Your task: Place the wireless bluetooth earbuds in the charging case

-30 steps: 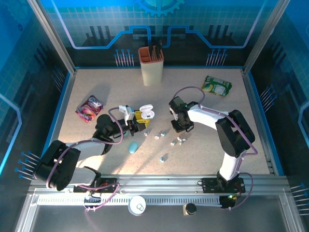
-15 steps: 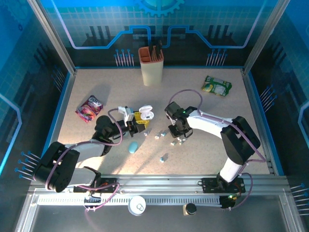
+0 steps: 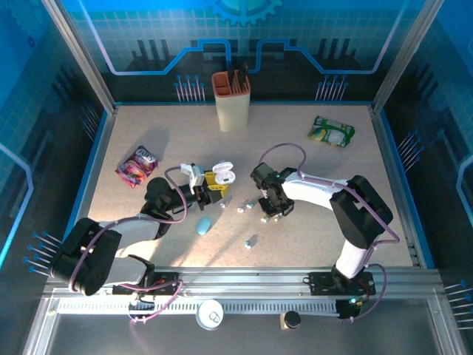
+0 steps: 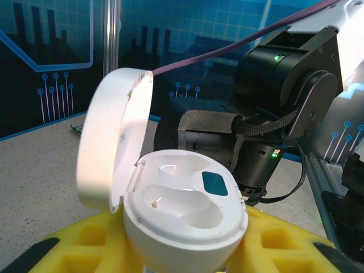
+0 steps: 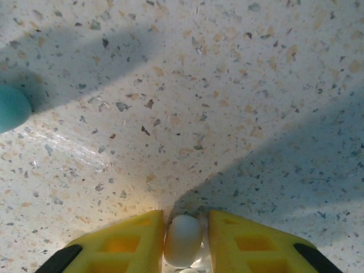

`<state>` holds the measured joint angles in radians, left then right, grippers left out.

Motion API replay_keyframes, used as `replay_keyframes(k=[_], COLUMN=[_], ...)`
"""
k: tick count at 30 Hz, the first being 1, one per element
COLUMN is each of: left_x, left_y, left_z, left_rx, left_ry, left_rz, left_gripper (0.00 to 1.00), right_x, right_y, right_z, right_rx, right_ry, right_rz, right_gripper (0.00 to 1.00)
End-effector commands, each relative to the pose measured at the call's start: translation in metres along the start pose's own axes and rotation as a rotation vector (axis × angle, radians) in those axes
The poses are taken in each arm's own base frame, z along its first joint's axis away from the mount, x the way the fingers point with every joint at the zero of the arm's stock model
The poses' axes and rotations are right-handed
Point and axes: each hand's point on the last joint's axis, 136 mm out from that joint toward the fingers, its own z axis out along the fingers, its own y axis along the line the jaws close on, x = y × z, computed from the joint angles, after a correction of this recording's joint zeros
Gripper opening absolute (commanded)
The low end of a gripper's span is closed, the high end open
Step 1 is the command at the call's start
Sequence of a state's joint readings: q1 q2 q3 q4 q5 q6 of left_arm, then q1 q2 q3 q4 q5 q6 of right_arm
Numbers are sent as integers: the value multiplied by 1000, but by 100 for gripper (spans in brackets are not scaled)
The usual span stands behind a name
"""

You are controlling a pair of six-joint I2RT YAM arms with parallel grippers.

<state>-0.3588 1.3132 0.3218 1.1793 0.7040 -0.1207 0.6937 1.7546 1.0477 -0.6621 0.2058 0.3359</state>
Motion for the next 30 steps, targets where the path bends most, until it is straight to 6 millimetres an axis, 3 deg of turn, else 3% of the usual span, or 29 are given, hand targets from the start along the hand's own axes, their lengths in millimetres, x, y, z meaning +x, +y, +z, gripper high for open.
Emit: replay_keyframes(k=[1,5,12,18,23,30], left_x=[-8,-9,-9,-9,-9,-8], left_y=[-2,-2,-2,-3,-5,-6], left_z=[-5,-5,-6,-7,-8,-10], left_rx=[-5,-6,-9,-8,-4,-6], left_ry=[-29,-31,-31,-34,-35,-31], left_rz=[56,59,63,71,72,78], left_gripper=[35,35,35,36,36,36], right_x=[6,-2,-28,-51,-57,-58], right_y=[1,-3,-19,-37,-43,-47], right_z=[4,1,-1,6,14,4], right_rx=[12,18,29,7,16,88], right_ry=[22,2,-35,-42,-14,-27], right_rz=[-4,-5,-4,13,-2,-17], right_gripper=[23,17,17,17,18,42])
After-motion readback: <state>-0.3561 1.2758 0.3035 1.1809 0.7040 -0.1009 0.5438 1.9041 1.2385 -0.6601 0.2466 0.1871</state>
